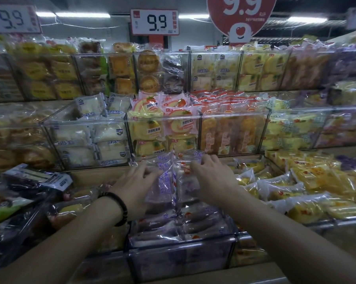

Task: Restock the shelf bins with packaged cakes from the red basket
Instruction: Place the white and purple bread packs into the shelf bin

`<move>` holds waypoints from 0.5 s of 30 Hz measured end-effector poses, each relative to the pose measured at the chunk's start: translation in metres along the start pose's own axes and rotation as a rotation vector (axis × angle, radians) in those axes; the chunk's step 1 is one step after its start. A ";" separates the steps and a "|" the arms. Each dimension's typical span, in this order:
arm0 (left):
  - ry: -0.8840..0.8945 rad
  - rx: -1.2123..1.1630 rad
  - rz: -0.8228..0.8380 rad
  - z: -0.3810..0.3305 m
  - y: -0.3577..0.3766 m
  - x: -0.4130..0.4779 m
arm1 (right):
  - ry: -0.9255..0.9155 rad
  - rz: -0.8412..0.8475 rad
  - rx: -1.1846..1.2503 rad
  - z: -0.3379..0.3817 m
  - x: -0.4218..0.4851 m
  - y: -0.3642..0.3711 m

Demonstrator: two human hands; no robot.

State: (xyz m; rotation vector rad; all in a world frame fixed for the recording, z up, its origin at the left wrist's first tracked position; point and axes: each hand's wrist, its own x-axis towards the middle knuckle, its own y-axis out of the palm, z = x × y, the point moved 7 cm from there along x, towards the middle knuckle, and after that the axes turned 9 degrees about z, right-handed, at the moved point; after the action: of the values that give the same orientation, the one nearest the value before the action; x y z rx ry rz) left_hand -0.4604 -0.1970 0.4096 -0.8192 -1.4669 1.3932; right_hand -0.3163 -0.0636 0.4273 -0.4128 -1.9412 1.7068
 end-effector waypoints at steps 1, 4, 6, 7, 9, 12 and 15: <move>0.015 -0.017 -0.010 -0.001 0.004 0.001 | 0.019 -0.013 0.013 -0.002 0.000 0.003; 0.050 0.017 -0.074 -0.006 0.008 0.004 | 0.048 -0.008 0.044 0.000 0.002 0.014; 0.047 0.090 -0.093 -0.006 0.004 0.005 | 0.039 -0.006 0.039 0.002 0.005 0.017; 0.038 0.134 -0.094 -0.005 0.002 0.004 | 0.040 -0.003 0.057 0.002 0.005 0.016; 0.013 0.167 -0.090 0.000 0.001 0.001 | 0.048 0.005 0.132 -0.001 0.001 0.013; 0.001 0.137 -0.098 0.001 0.003 -0.004 | 0.041 -0.098 0.083 0.001 -0.010 0.003; -0.005 0.121 -0.137 -0.004 -0.002 -0.005 | 0.048 -0.222 0.044 0.013 -0.016 0.000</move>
State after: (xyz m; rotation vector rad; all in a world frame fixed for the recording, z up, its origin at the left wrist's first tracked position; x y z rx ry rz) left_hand -0.4547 -0.2005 0.4109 -0.6278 -1.4015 1.3665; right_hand -0.3104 -0.0825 0.4233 -0.2118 -1.8371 1.5791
